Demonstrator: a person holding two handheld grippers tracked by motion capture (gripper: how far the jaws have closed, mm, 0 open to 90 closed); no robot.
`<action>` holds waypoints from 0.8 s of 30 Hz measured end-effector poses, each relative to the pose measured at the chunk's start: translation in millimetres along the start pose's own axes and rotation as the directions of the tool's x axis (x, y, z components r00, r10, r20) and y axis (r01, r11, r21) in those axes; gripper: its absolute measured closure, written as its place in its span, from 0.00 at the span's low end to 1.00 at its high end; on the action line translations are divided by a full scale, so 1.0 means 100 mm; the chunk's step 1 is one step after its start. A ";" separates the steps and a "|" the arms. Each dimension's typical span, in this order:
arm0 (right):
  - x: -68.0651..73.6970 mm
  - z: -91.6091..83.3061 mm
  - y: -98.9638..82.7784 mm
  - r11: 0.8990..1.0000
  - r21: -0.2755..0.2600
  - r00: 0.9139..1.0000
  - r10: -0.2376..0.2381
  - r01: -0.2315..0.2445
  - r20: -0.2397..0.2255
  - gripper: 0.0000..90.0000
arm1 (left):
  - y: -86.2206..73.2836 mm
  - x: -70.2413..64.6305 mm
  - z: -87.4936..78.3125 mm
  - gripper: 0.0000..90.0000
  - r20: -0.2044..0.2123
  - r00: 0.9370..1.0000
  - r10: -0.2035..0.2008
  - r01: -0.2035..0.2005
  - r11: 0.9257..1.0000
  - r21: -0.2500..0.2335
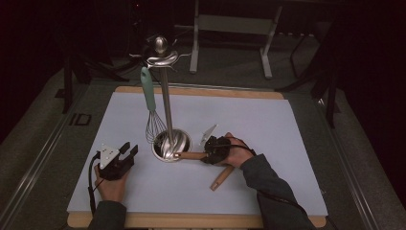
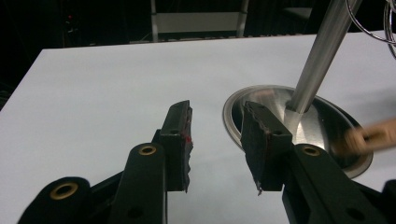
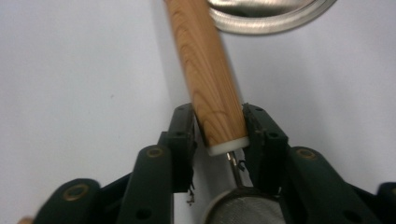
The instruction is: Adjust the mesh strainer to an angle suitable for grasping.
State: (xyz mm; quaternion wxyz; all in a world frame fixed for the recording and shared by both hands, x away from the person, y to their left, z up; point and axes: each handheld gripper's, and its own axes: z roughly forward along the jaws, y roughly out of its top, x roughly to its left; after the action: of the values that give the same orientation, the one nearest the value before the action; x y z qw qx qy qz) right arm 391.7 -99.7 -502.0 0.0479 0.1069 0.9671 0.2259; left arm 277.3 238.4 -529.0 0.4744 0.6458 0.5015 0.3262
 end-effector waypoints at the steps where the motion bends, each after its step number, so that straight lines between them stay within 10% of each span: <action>1: -0.01 -0.02 0.00 1.000 -0.013 1.000 0.007 -0.008 -0.004 0.77 | 0.00 0.00 0.00 0.70 0.000 1.000 0.000 0.000 1.000 0.000; 24: -0.09 -0.42 -0.02 0.973 -0.204 0.994 0.107 -0.105 -0.005 0.79 | -0.01 0.00 0.01 0.70 0.000 1.000 -0.002 0.002 1.000 0.007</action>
State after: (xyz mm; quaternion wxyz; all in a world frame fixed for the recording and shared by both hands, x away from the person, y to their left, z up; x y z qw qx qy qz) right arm 393.7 -121.6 -464.9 0.0495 0.1535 0.9315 0.3259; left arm 278.1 238.6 -530.6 0.4723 0.6471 0.5032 0.3240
